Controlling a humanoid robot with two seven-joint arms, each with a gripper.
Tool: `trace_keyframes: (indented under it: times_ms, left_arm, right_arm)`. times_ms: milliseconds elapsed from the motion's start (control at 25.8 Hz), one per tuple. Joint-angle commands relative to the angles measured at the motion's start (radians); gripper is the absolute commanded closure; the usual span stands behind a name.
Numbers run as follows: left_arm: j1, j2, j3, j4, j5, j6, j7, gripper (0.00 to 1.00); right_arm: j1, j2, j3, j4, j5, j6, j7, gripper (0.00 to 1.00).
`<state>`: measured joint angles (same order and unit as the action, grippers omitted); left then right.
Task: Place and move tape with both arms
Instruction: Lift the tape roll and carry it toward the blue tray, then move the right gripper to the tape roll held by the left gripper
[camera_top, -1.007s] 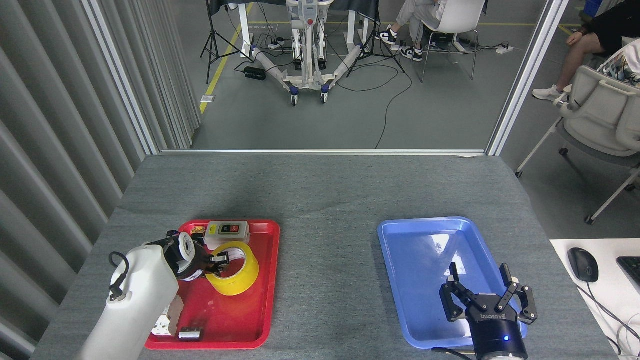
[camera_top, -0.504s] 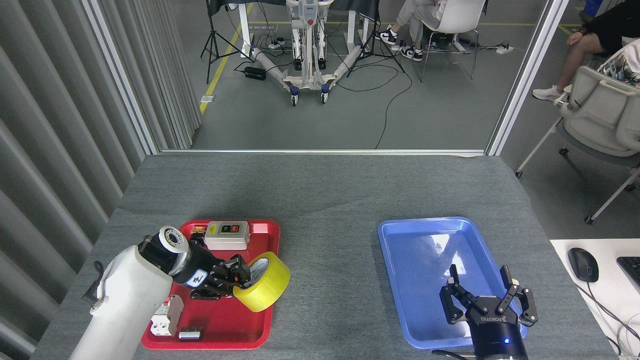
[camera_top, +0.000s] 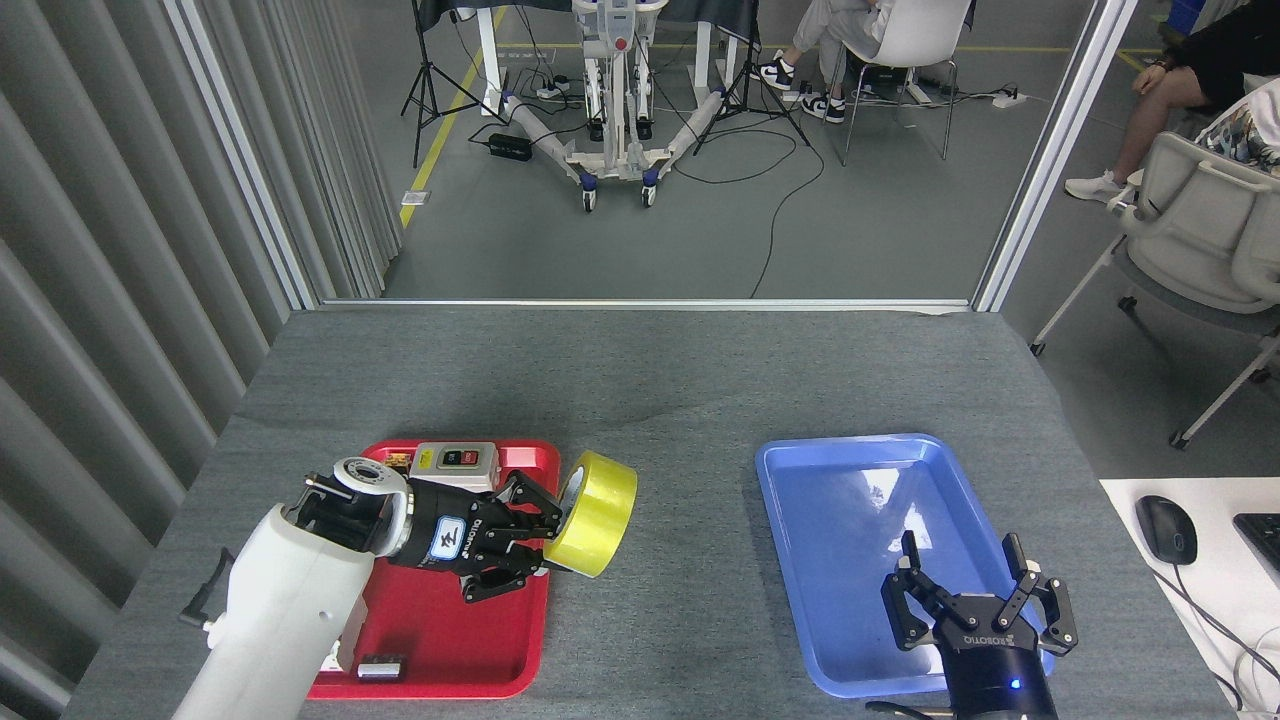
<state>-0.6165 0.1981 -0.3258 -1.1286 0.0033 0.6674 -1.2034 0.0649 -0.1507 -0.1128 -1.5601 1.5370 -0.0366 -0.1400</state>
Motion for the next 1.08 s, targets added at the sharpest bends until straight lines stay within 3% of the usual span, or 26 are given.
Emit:
trace_keyframes:
  times_ms: [0, 194, 310, 465, 620, 813, 1046]
  left_arm:
    - [0.006, -0.074, -0.021, -0.017, 0.086, 0.092, 0.036, 1.0]
    - [0.004, -0.194, 0.033, 0.085, 0.13, 0.146, 0.021, 1.0]
    - [0.008, -0.272, 0.076, 0.125, 0.133, 0.175, -0.007, 1.0]
    - [0.018, -0.292, 0.067, 0.139, 0.133, 0.17, -0.005, 1.0]
    - [0.026, -0.289, 0.064, 0.144, 0.133, 0.164, -0.002, 1.0]
    - [0.043, -0.269, 0.06, 0.141, 0.136, 0.162, -0.002, 1.0]
    - [0.07, -0.253, 0.053, 0.136, 0.135, 0.153, -0.001, 1.0]
  right_arm:
    - [0.001, -0.006, 0.002, 0.0, 0.0, -0.002, 0.0, 0.0]
    - [0.012, -0.018, 0.007, 0.0, 0.012, -0.012, -0.041, 0.0]
    - [0.055, -0.055, 0.008, 0.002, 0.075, -0.019, -0.157, 0.0]
    - [0.108, -0.095, 0.018, 0.006, 0.181, -0.106, -0.363, 0.0]
    - [0.102, -0.145, 0.031, 0.02, 0.313, -0.123, -0.423, 0.0]
    - [0.035, -0.369, 0.275, 0.025, 0.302, -0.112, -0.424, 0.02]
    - [-0.105, -0.461, 0.458, 0.089, 0.227, -0.109, -0.428, 0.03]
